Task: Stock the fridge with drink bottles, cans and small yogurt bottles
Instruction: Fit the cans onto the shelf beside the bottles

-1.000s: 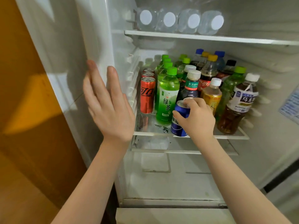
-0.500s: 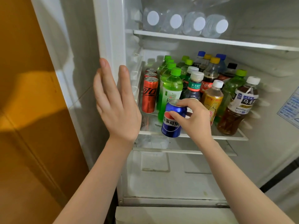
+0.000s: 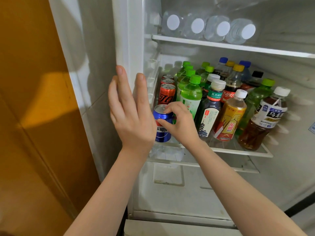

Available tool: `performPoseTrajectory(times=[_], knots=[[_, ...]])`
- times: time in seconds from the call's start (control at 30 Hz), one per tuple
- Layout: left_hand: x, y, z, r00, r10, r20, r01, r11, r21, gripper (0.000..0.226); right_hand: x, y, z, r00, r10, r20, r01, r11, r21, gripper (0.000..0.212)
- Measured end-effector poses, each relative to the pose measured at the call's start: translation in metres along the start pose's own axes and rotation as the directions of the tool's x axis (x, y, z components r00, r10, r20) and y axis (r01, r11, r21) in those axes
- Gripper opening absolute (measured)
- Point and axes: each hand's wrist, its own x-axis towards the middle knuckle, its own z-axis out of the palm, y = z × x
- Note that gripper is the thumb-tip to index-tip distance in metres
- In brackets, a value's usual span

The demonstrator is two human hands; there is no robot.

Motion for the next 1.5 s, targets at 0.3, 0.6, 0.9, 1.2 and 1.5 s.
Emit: performPoseTrajectory(times=[0.3,0.6,0.9,1.2,1.5], knots=[[0.002,0.0,0.003,1.0,0.013,0.0,-0.013,1.0,0.0,0.057,0.004,0.006,-0.008,0.999,0.003,0.053,0.004,0.99,-0.139,0.028],[-0.085,0.017,-0.016,0.981,0.097,0.169,-0.014,0.899,-0.437,0.038,-0.077,0.03,-0.027,0.988,0.082,-0.131,-0.108,0.972,-0.21,0.024],[-0.123,0.05,0.011,0.714,-0.337,0.613,0.667,0.592,-0.452,0.055,-0.122,0.071,-0.045,0.978,0.207,-0.037,-0.201,0.867,-0.456,0.025],[-0.125,0.05,0.045,0.594,-0.47,0.653,0.725,0.664,-0.182,0.072,-0.131,0.083,-0.05,0.989,0.144,0.041,-0.108,0.875,-0.472,0.04],[-0.121,0.052,0.064,0.533,-0.572,0.624,0.739,0.674,-0.015,0.074,-0.136,0.09,-0.042,0.995,0.101,-0.02,-0.099,0.886,-0.452,0.044]])
